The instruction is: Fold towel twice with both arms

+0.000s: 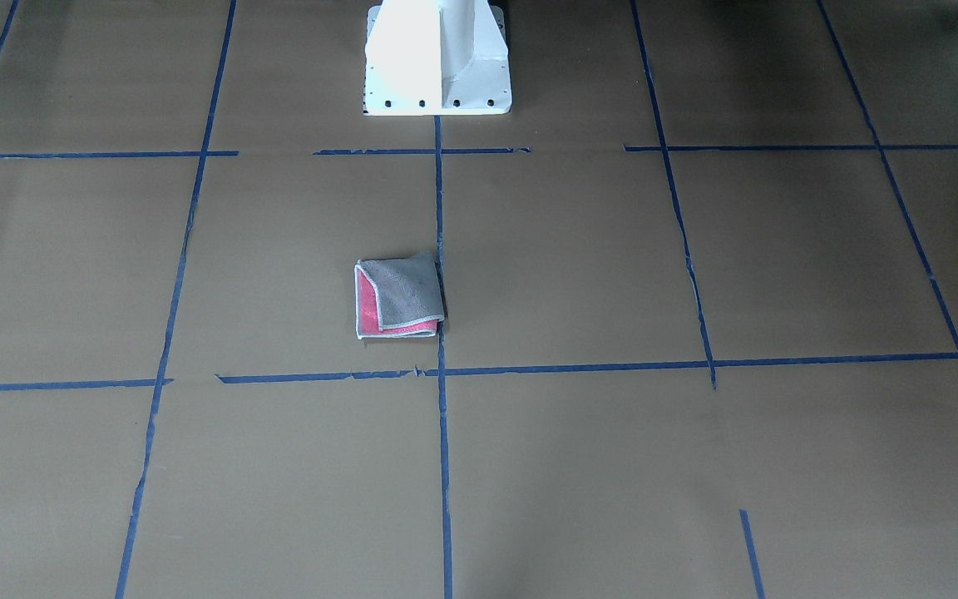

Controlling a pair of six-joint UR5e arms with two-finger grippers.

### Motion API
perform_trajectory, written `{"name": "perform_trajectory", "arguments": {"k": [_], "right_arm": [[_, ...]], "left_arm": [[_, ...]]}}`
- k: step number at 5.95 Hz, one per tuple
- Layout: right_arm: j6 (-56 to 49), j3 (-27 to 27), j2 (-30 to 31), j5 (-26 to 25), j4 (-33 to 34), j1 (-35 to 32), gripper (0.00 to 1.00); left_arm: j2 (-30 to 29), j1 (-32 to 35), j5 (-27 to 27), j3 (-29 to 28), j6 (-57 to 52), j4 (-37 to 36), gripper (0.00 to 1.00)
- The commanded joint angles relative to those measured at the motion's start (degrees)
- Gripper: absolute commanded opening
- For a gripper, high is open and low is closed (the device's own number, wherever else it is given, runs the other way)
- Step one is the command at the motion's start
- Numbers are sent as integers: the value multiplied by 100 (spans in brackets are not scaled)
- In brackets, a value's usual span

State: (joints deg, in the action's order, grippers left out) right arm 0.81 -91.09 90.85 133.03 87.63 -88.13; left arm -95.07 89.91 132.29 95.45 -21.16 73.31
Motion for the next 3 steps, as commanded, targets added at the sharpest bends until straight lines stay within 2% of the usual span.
{"name": "perform_trajectory", "arguments": {"k": [1,2,3], "right_arm": [[-2,-40,-93,74,295,41,100],[-28,-110,-190,56,620,41,100],[-37,-172,-191,21,641,41,100]], "left_arm": [[252,36,16,18,7,-54,100],[243,36,16,9,7,-28,100],[235,27,16,9,85,-28,100]]}}
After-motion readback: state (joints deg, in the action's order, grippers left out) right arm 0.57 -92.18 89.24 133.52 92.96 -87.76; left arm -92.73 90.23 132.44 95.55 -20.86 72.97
